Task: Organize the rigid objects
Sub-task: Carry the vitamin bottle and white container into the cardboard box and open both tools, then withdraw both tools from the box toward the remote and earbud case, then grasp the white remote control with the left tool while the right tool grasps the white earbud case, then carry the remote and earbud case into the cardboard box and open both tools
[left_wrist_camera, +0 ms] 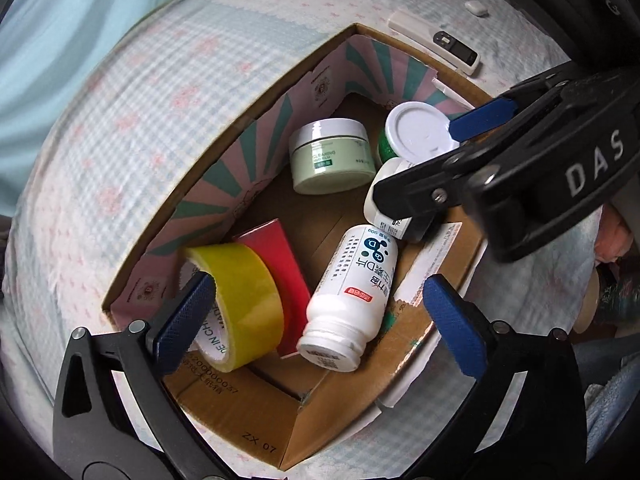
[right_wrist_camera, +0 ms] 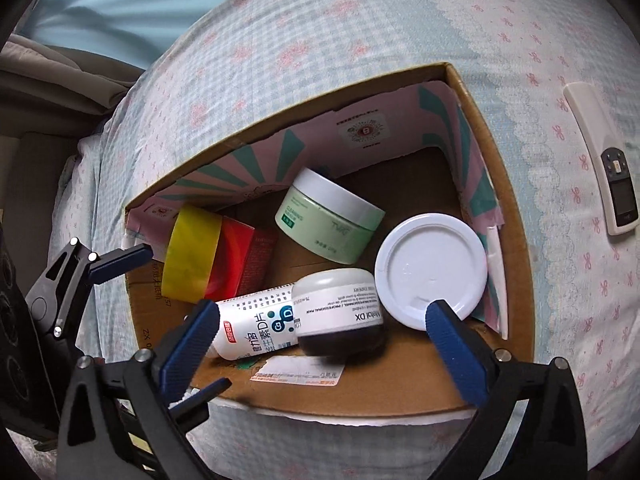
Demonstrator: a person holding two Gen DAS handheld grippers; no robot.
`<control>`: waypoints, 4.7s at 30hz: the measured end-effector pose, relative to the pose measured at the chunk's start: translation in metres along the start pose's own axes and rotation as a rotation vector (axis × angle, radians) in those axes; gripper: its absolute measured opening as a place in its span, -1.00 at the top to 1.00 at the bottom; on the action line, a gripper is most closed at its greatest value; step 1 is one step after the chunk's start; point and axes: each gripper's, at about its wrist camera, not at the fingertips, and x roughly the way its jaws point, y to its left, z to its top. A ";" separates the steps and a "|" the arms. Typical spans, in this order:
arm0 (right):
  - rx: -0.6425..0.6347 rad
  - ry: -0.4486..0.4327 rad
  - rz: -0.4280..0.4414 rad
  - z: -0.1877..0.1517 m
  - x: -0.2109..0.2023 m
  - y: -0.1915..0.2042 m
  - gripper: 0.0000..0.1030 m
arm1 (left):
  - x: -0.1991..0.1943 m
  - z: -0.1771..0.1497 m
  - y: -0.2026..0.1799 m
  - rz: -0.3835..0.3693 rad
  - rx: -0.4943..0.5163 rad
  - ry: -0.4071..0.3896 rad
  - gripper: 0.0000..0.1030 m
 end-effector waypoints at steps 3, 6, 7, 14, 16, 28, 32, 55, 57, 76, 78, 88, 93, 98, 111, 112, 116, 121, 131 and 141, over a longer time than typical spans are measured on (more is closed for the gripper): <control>0.031 0.015 0.010 -0.002 -0.003 -0.007 -0.99 | -0.001 0.003 0.002 -0.004 -0.037 0.021 -1.00; 0.015 0.020 -0.009 -0.005 -0.007 -0.007 -0.99 | 0.000 0.003 0.002 -0.007 -0.065 0.033 -1.00; 0.013 0.023 -0.005 -0.006 -0.009 -0.007 -0.99 | 0.000 0.003 0.002 -0.009 -0.073 0.034 -1.00; -0.003 0.016 -0.004 -0.004 -0.020 0.004 -0.99 | -0.009 0.004 0.004 -0.001 -0.113 0.038 -1.00; -0.002 0.014 -0.005 -0.002 -0.024 0.009 -0.99 | -0.020 0.001 0.007 0.009 -0.119 0.035 -1.00; -0.081 -0.061 -0.114 -0.017 -0.093 0.044 -0.99 | -0.106 -0.001 0.008 0.126 -0.251 -0.025 -1.00; -0.120 -0.129 -0.201 -0.027 -0.125 0.046 -0.99 | -0.135 0.000 -0.001 0.169 -0.314 -0.058 -1.00; 0.072 -0.260 -0.393 -0.033 -0.274 -0.236 -0.99 | -0.108 0.164 -0.156 0.218 -0.519 -0.051 -1.00; 0.053 -0.259 -0.393 -0.024 -0.279 -0.260 -0.99 | -0.090 0.186 -0.168 0.212 -0.535 -0.028 -1.00; 0.042 -0.058 -0.332 0.087 -0.212 -0.420 -0.99 | 0.085 0.315 -0.187 0.089 -0.750 0.170 -1.00; 0.043 -0.030 -0.334 0.096 -0.196 -0.429 -0.99 | 0.106 0.318 -0.180 0.089 -0.768 0.193 -1.00; 0.069 0.079 -0.310 0.124 -0.134 -0.461 -0.90 | 0.180 0.321 -0.153 0.078 -0.890 0.302 -0.99; 0.071 0.117 -0.331 0.129 -0.112 -0.469 -0.74 | 0.201 0.326 -0.155 0.071 -0.895 0.336 -0.90; 0.076 0.152 -0.336 0.131 -0.098 -0.474 -0.60 | 0.206 0.330 -0.158 0.060 -0.906 0.328 -0.80; 0.082 0.168 -0.400 0.122 -0.105 -0.484 -0.08 | 0.192 0.336 -0.157 0.011 -0.901 0.294 -0.07; 0.082 0.169 -0.396 0.121 -0.106 -0.485 -0.08 | 0.191 0.336 -0.157 0.006 -0.901 0.292 -0.07; 0.071 0.168 -0.397 0.116 -0.107 -0.486 -0.08 | 0.187 0.339 -0.156 0.002 -0.897 0.287 -0.06; 0.070 0.147 -0.385 0.108 -0.114 -0.485 -0.08 | 0.184 0.328 -0.142 -0.028 -0.910 0.268 -0.06; 0.051 0.093 -0.359 0.086 -0.141 -0.470 -0.08 | 0.145 0.317 -0.124 -0.024 -0.931 0.205 -0.06; -0.035 0.041 -0.336 0.051 -0.183 -0.425 -0.08 | 0.070 0.298 -0.120 -0.017 -0.950 0.107 -0.06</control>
